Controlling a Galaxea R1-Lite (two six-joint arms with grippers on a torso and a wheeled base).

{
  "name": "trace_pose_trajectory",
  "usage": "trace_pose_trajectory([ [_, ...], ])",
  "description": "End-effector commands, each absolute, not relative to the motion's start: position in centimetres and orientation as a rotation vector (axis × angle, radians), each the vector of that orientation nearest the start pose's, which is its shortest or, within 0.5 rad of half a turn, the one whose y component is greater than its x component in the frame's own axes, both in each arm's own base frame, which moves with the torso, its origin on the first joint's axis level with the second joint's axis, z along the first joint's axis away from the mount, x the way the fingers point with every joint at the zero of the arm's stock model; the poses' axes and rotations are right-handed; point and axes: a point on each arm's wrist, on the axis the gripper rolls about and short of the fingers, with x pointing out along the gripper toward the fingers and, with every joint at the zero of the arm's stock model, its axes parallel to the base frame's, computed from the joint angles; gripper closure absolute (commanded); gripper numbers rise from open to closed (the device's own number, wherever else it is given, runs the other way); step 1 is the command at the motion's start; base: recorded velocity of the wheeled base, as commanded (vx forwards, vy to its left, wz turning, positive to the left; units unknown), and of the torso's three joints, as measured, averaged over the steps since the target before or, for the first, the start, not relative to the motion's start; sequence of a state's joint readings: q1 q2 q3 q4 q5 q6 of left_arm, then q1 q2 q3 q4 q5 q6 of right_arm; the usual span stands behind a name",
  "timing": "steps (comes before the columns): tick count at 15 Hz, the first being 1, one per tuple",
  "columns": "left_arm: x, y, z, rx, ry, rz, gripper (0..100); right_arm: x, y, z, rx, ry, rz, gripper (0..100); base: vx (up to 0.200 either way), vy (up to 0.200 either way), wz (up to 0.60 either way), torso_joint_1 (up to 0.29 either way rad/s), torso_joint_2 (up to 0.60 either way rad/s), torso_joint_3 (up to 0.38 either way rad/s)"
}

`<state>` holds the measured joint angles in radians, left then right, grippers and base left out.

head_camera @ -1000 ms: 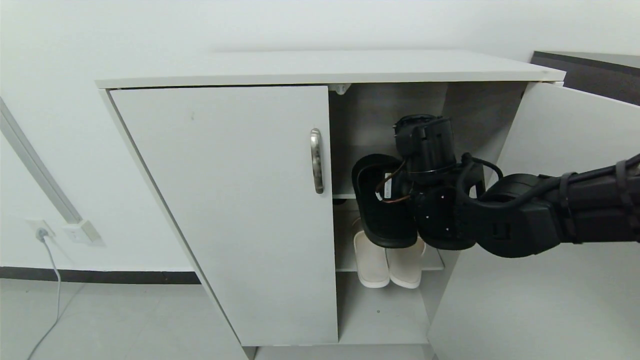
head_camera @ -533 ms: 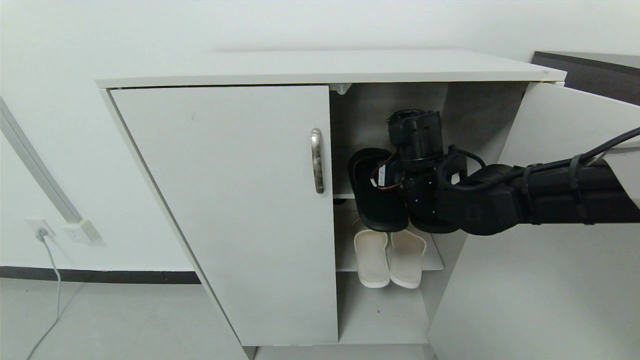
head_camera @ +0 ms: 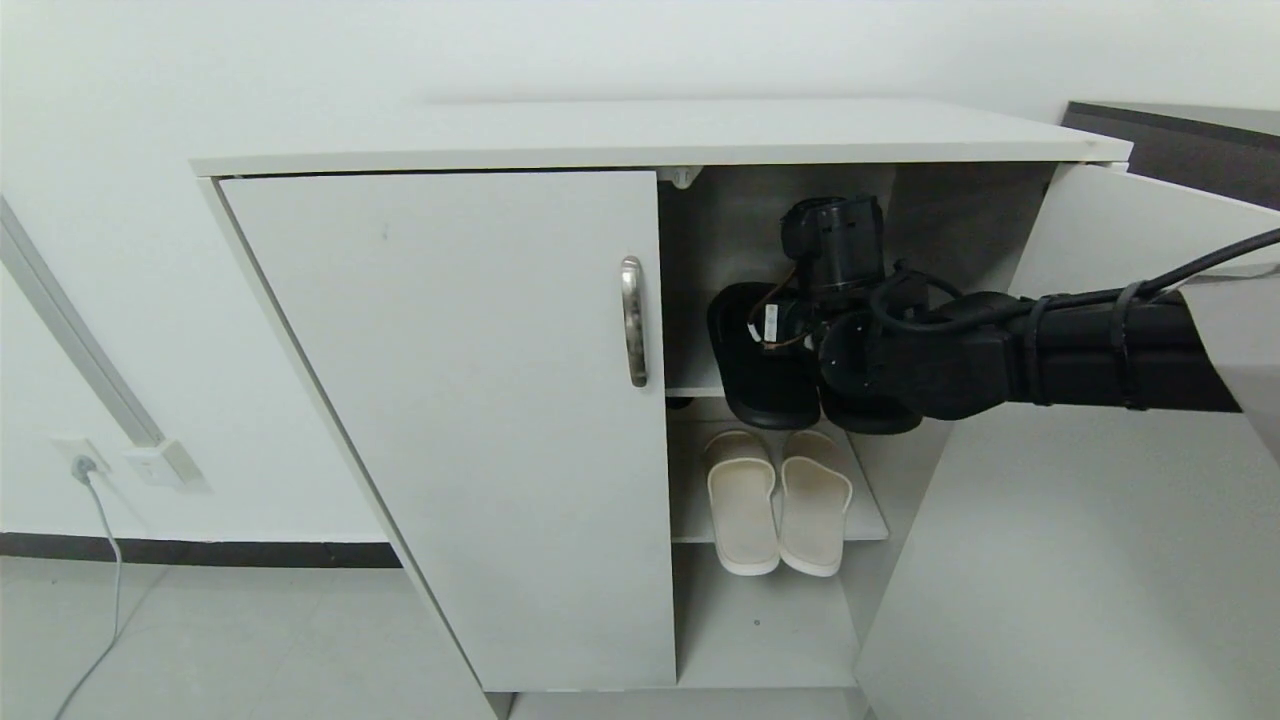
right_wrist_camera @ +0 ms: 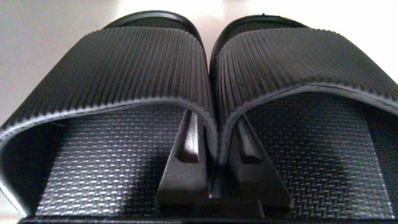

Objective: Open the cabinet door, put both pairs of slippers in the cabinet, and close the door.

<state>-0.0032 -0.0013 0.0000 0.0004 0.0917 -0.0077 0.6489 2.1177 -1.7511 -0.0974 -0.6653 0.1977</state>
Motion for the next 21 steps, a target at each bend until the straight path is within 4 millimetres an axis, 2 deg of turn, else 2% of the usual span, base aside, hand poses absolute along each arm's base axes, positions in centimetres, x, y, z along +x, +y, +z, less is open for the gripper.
trace_pose_trajectory([
  [1,-2.3,0.2,7.5,-0.008,0.0,0.089,100,36.6,25.7,23.4,0.032,0.212,-0.042,100,0.0,0.0,0.0,0.0,0.0,0.0],
  [14,-2.3,0.2,7.5,-0.008,0.0,0.091,100,37.5,25.6,22.4,0.02,0.231,-0.057,100,0.0,0.0,0.0,0.0,0.0,0.0],
  [15,-2.3,0.2,7.5,-0.008,0.0,0.091,100,37.5,25.7,22.3,0.019,0.233,-0.057,0,0.0,0.0,0.0,0.0,0.0,0.0],
  [21,-2.3,0.2,7.5,-0.008,0.0,0.091,100,36.8,25.6,22.5,0.017,0.237,-0.052,0,0.0,0.0,0.0,0.0,0.0,0.0],
])
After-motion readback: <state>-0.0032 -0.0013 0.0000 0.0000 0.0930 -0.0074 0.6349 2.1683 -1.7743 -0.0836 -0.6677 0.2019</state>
